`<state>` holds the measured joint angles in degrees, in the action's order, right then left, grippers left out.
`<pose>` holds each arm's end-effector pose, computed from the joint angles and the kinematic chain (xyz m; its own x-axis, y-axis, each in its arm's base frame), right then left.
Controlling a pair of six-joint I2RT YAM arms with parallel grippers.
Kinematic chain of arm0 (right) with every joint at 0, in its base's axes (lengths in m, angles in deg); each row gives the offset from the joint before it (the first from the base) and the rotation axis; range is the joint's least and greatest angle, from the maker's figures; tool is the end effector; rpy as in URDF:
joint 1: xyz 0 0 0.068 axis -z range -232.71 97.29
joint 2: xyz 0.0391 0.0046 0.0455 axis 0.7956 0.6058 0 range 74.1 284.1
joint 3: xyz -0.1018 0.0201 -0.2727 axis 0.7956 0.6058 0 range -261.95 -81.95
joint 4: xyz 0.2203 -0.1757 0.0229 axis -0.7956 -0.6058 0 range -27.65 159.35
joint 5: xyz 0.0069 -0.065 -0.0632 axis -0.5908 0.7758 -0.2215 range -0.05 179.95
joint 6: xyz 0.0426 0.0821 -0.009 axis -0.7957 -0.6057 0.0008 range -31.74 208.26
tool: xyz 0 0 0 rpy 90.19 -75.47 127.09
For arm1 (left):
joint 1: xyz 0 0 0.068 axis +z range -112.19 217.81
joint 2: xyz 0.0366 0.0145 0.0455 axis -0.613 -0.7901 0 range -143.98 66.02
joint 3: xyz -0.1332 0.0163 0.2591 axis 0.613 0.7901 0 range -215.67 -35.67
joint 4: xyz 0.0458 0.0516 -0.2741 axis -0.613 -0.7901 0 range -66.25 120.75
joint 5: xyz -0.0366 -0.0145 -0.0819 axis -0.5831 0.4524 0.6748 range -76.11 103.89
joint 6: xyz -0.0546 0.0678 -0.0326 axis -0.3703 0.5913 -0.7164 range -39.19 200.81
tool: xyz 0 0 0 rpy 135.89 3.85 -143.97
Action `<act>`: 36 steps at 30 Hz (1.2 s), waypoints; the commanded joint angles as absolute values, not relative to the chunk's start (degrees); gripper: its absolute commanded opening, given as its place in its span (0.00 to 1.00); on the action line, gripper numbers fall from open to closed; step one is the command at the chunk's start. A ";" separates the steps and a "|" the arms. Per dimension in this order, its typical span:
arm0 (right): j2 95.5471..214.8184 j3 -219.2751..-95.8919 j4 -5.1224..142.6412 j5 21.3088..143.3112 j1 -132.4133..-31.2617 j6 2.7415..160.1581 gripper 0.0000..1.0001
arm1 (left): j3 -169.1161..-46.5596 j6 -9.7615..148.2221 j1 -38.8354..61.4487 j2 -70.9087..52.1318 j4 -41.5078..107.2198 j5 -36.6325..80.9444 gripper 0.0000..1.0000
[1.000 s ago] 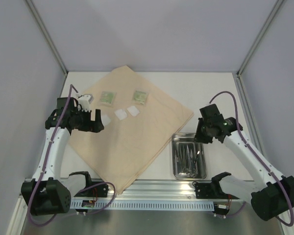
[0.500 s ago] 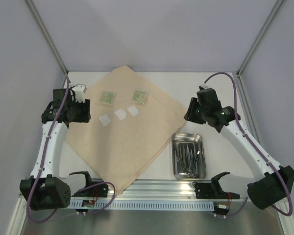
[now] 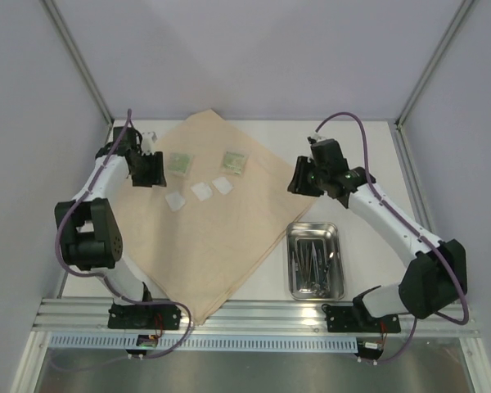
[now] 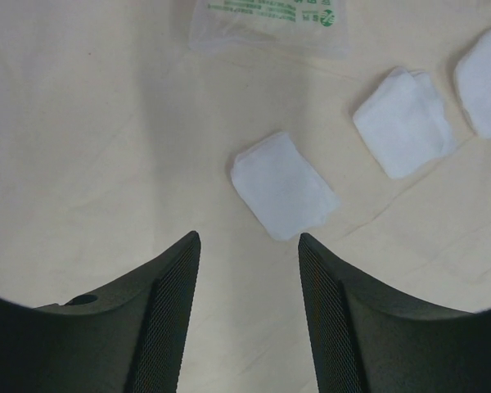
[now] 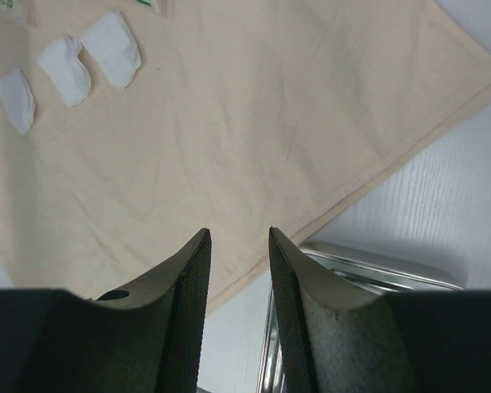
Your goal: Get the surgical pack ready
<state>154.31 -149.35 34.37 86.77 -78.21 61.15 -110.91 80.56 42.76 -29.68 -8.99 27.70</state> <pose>0.3155 0.1557 0.2754 -0.8063 0.1196 -0.5793 -0.1079 0.9332 0.3429 0.3971 0.0145 0.2237 -0.8647 -0.0792 -0.4960 0.0304 0.9774 -0.2092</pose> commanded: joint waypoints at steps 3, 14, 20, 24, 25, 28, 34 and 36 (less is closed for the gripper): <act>156.98 -148.75 39.03 84.59 -78.46 62.69 0.37 | -113.54 77.12 42.20 -35.57 -5.81 27.43 0.61; 159.18 -149.18 38.95 84.94 -78.46 62.69 0.37 | -113.10 77.30 40.53 -42.35 -3.17 23.56 0.57; 159.71 -149.89 38.07 85.64 -78.46 62.95 0.37 | -112.22 76.77 40.44 -44.02 -3.09 26.02 0.56; 160.32 -150.50 36.75 86.61 -78.46 63.22 0.37 | -110.73 76.85 40.35 -43.49 -2.12 27.78 0.53; 160.58 -150.50 36.75 86.70 -78.46 63.22 0.37 | -110.55 76.85 40.18 -43.49 -1.86 27.87 0.53; 161.11 -150.68 36.31 86.87 -78.46 63.13 0.37 | -110.64 77.29 39.92 -44.37 -1.77 27.69 0.52; 161.38 -151.12 35.87 87.22 -78.38 63.13 0.37 | -110.90 77.21 39.92 -46.04 -2.29 28.04 0.47; 161.64 -151.38 35.87 87.31 -78.46 63.22 0.37 | -110.73 77.12 39.92 -46.31 -2.82 28.83 0.47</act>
<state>161.30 -148.89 35.60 86.05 -78.21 62.24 -111.00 77.63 40.37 -44.87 -2.96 26.69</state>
